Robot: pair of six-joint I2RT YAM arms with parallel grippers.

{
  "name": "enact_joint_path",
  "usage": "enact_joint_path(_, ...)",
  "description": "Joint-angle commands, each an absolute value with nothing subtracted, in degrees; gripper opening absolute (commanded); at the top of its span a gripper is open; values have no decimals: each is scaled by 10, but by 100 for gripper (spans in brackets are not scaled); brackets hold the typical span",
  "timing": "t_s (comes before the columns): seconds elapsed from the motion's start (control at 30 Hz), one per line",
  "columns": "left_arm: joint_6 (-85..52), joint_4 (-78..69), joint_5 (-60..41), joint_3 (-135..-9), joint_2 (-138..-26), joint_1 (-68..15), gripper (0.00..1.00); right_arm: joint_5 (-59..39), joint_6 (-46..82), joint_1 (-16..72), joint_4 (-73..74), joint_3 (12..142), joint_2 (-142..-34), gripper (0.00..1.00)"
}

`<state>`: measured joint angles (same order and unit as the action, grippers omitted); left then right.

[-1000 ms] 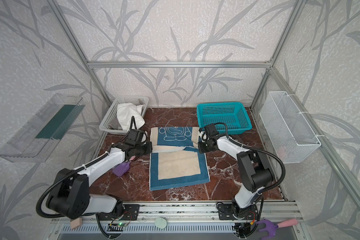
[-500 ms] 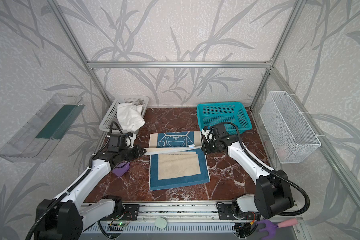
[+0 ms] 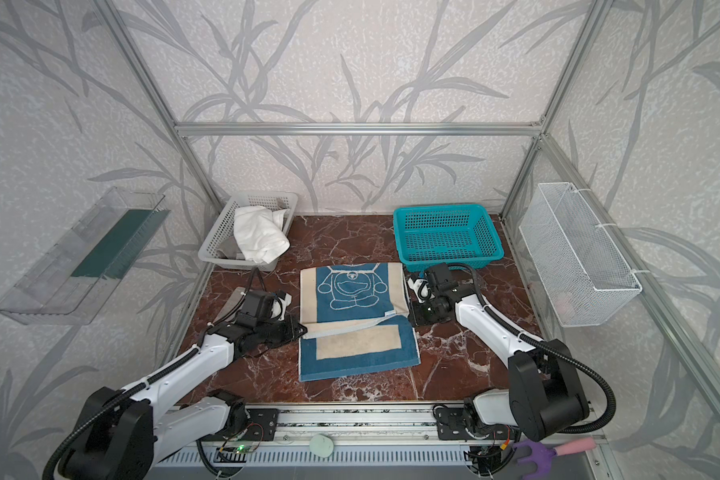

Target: Fold and stack the towels

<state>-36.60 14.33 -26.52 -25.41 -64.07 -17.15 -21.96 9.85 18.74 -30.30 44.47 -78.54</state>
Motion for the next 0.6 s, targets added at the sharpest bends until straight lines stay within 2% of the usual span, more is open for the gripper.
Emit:
enact_joint_path(0.0, -372, 117, -244, -240, -662, -173, 0, -238, 135, 185, -264, 403, -790, 0)
enact_joint_path(0.3, -329, 140, -241, -286, -742, -168, 0, -228, 177, 186, -216, 360, -771, 0)
enact_joint_path(0.57, -293, 259, -227, -392, -682, -162, 0, -185, 142, 186, -322, 447, -698, 0)
